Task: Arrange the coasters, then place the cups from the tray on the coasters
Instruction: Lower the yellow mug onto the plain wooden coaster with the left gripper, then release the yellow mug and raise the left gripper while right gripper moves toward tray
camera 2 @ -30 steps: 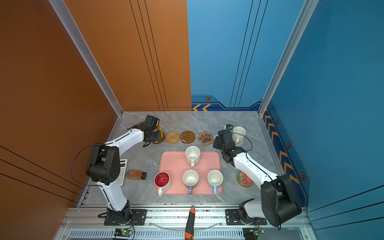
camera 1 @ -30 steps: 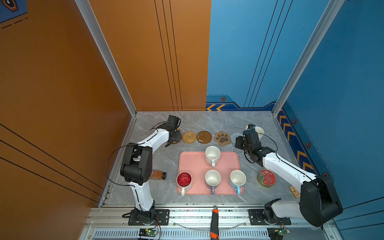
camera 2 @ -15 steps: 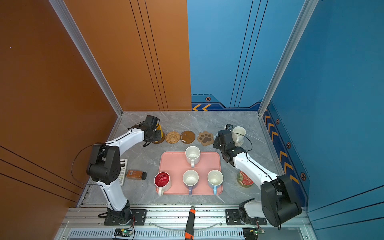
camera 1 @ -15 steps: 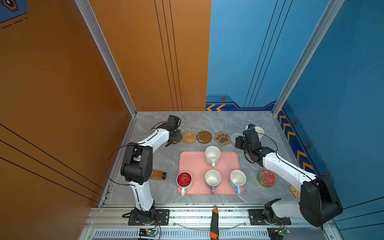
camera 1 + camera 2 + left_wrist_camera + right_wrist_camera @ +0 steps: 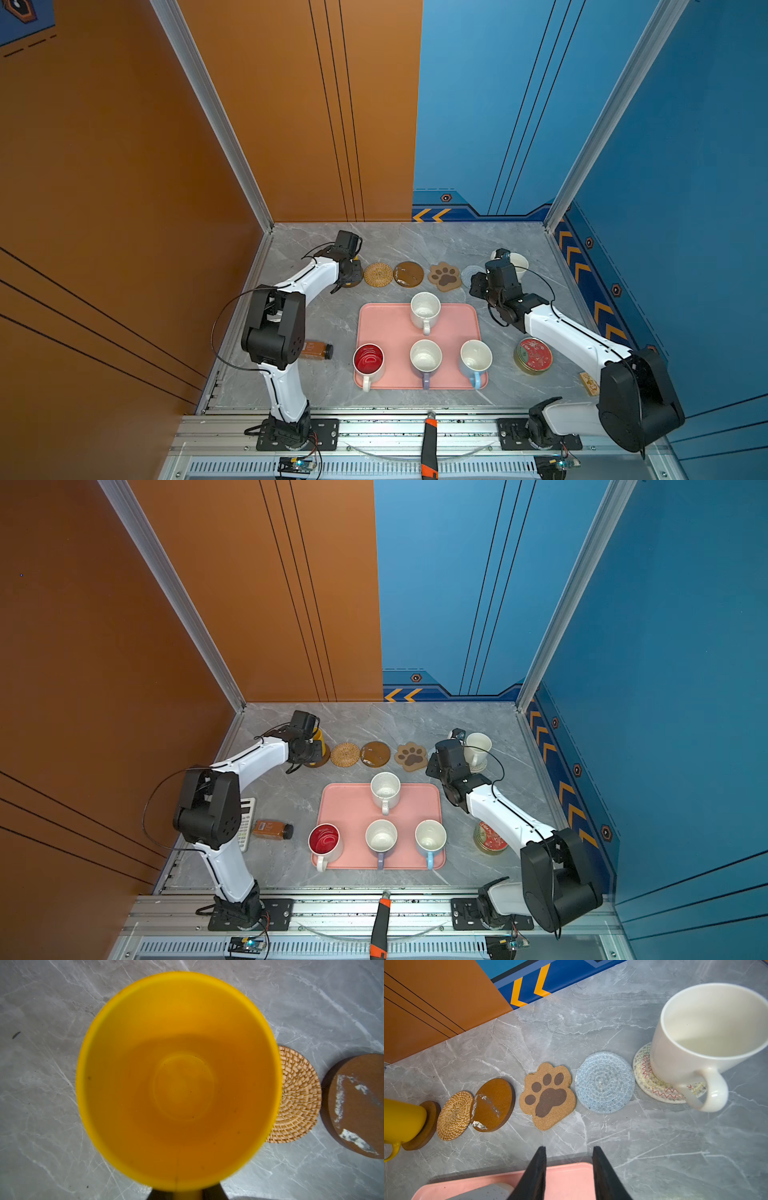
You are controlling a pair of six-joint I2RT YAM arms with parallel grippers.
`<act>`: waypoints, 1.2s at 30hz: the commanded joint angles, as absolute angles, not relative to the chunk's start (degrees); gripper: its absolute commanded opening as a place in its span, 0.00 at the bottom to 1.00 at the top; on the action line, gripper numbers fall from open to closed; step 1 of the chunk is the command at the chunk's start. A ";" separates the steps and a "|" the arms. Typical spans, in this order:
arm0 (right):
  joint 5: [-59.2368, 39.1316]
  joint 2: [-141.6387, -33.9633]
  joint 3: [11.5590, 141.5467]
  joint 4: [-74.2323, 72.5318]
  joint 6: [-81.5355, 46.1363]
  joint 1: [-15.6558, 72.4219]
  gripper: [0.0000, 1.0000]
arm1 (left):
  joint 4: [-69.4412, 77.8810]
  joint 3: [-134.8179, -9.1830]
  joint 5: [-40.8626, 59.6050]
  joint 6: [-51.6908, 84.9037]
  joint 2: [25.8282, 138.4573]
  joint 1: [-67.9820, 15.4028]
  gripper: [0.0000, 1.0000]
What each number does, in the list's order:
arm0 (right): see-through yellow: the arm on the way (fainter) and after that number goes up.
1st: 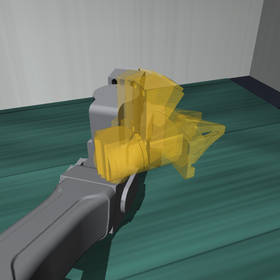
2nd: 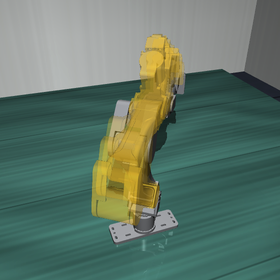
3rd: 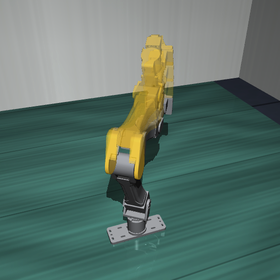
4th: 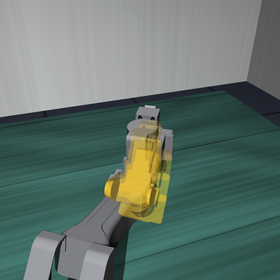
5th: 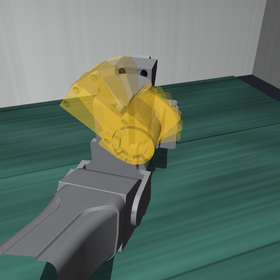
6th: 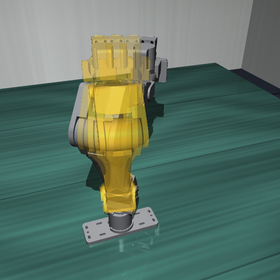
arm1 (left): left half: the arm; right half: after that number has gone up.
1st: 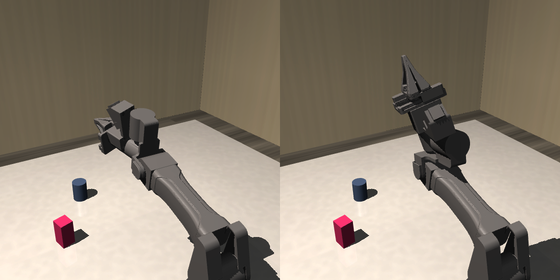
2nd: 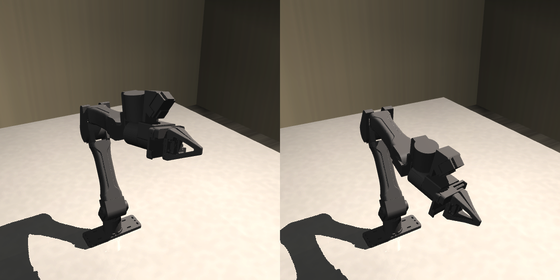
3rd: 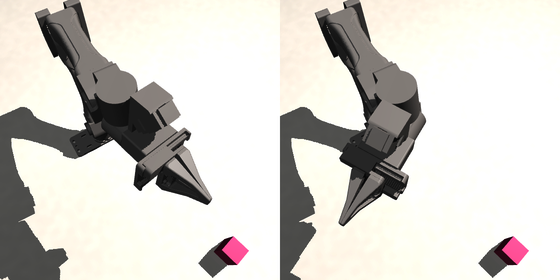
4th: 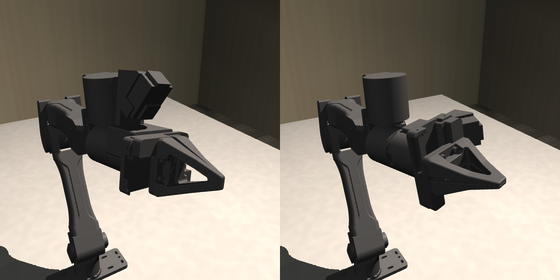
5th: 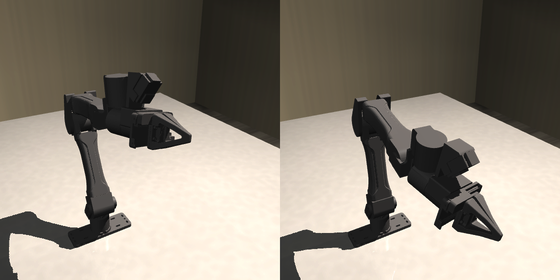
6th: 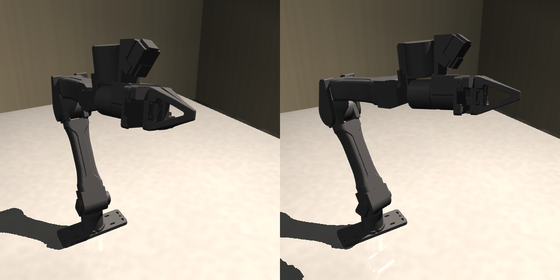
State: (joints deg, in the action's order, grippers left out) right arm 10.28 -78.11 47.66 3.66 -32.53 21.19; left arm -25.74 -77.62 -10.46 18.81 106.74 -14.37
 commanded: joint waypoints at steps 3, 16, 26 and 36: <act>11.07 -78.23 49.35 5.93 -33.57 20.74 0.36 | -27.67 -79.45 -12.69 18.18 106.76 -15.08 0.22; 11.24 -77.72 49.01 6.22 -33.61 20.61 0.35 | -28.76 -79.27 -12.73 18.81 105.52 -15.77 0.46; 11.32 -77.52 48.87 6.31 -33.92 20.52 0.39 | -30.67 -78.15 -13.98 19.49 100.37 -16.82 0.49; 12.21 -74.76 47.55 6.63 -34.01 20.51 0.43 | -31.11 -74.84 -19.69 21.97 89.46 -22.42 0.50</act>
State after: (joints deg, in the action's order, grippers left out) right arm 10.68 -76.73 47.68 4.97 -33.34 20.93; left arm -29.63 -76.38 -16.19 20.62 92.92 -20.01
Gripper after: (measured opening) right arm 0.426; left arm 0.500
